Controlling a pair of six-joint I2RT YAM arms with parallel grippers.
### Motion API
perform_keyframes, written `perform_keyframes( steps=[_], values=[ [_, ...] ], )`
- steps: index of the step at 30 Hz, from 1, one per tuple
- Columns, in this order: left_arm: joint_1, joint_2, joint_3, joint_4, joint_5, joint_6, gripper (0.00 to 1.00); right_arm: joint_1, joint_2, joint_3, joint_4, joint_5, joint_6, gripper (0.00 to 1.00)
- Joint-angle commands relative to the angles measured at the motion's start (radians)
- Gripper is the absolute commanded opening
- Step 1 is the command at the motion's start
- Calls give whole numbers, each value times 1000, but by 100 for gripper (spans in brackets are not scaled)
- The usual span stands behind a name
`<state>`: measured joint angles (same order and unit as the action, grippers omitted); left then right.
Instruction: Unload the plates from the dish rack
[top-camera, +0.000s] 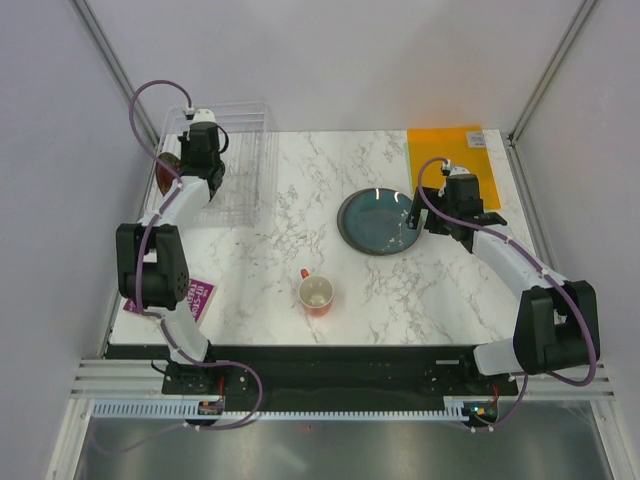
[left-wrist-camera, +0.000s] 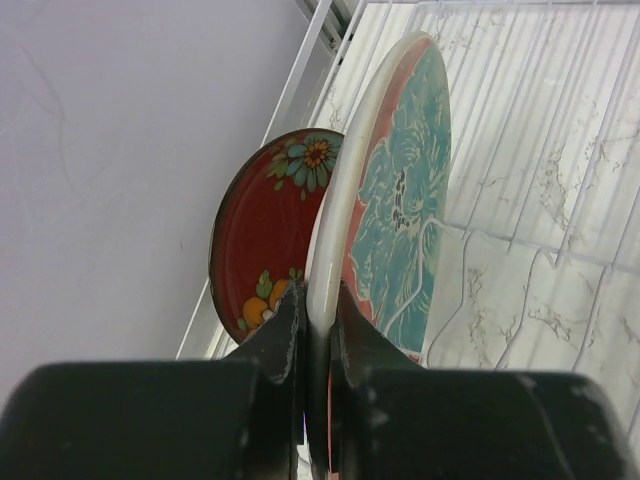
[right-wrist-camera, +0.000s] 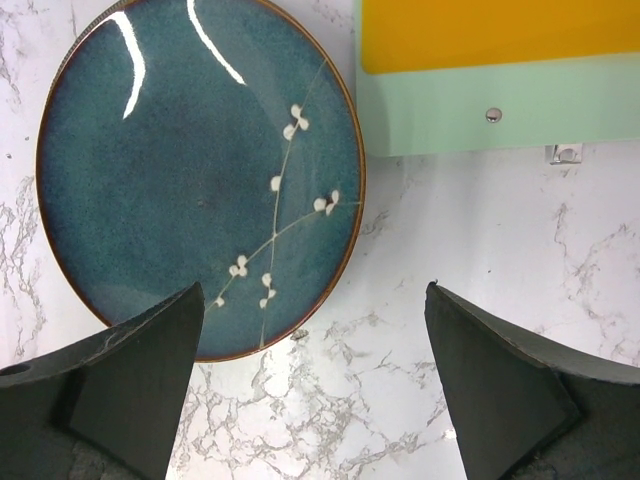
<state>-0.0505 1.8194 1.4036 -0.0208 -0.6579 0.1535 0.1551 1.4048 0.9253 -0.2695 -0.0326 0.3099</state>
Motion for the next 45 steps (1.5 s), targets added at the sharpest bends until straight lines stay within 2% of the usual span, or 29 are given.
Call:
perform_keyframes(
  steps=[1, 15, 29, 32, 34, 35, 36, 37, 38, 39, 41, 42, 43, 45],
  values=[
    [11, -2, 28, 70, -49, -17, 2, 1, -3, 3, 23, -16, -2, 98],
    [9, -144, 84, 96, -86, 81, 2, 1, -47, -14, 13, -27, 3, 98],
    [-11, -298, 182, 25, -82, 112, 2, 1, -90, -28, -5, -44, 12, 98],
    [-44, -351, 198, -63, -74, 86, 2, 3, -110, -19, -14, -62, 11, 98],
    [-63, -396, 207, -184, 6, 28, 2, 1, -132, -14, -17, -94, 11, 98],
    [-77, -443, 210, -230, 55, -62, 2, 3, -138, -5, -16, -117, 12, 98],
    [-81, -471, 207, -266, 170, -110, 2, 3, -142, 3, -16, -142, 14, 98],
    [-86, -494, 202, -312, 225, -161, 2, 4, -142, 9, -14, -165, 17, 98],
    [-86, -538, 190, -373, 289, -274, 2, 14, -139, 24, -14, -212, 18, 98],
    [-86, -560, 177, -398, 411, -320, 2, 17, -132, 29, -8, -236, 24, 98],
    [-86, -603, 102, -407, 528, -458, 2, 40, -135, 30, 15, -289, 43, 98],
    [-87, -641, 71, -401, 635, -498, 2, 47, -145, 26, 60, -315, 58, 98],
    [-88, -660, 43, -390, 683, -532, 2, 60, -151, 21, 85, -337, 90, 98],
    [-91, -712, -53, -320, 792, -633, 2, 69, -167, -2, 175, -400, 138, 98]
  ],
)
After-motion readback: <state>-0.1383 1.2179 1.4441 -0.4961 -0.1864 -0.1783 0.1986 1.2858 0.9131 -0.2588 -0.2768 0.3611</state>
